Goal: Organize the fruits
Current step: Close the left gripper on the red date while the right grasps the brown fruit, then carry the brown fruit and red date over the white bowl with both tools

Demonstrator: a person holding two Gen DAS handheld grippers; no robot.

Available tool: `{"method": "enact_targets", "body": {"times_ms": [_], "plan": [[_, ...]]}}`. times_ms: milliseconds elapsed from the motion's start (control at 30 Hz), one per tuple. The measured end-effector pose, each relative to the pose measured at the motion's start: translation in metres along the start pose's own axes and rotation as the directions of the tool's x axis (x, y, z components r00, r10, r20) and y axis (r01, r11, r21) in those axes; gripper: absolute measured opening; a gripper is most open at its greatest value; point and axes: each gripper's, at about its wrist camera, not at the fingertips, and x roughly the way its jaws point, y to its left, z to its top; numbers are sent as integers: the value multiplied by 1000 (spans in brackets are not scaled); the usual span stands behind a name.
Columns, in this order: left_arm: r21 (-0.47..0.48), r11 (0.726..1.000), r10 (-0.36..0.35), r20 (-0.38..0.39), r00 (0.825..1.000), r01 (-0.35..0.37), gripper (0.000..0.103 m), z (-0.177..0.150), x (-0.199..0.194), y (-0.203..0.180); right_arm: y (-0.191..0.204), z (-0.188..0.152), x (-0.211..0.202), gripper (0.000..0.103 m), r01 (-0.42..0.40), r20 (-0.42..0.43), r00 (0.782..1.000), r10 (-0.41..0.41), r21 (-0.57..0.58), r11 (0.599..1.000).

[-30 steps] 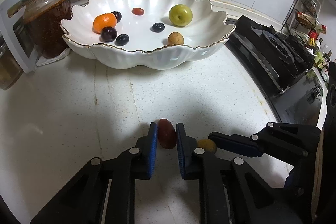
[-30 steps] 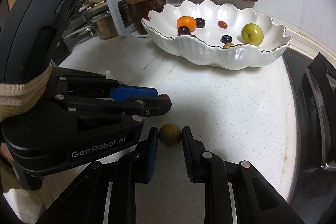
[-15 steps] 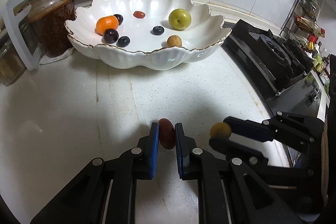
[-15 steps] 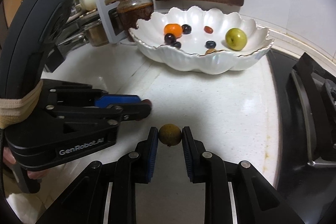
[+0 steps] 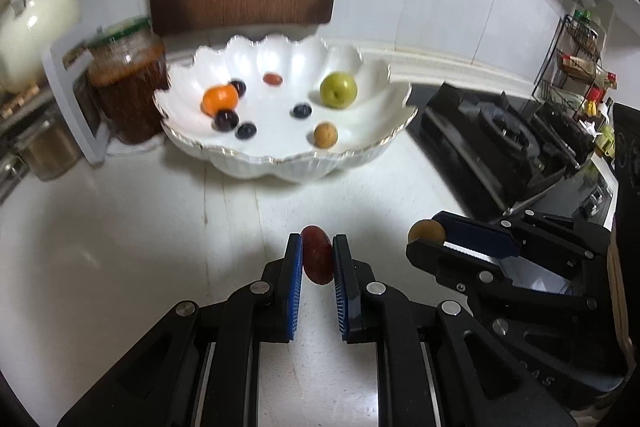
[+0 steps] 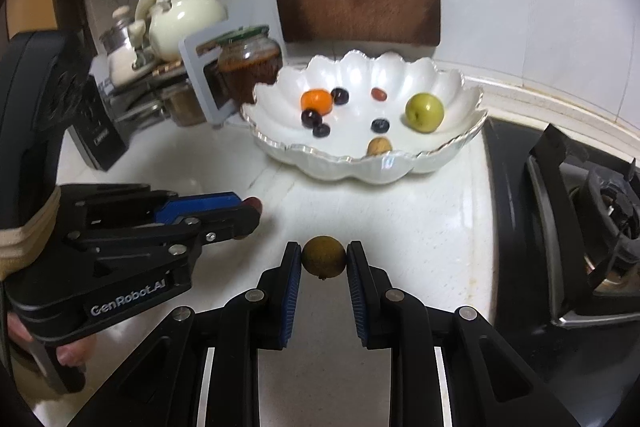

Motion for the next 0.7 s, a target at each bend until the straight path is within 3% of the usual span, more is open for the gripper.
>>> {"method": "enact_targets", "body": {"times_ms": [700], "plan": [[-42, 999, 32, 184, 982, -24, 16, 24, -68, -19, -11, 41, -58, 25, 23, 183, 983, -25, 13, 1000]]}}
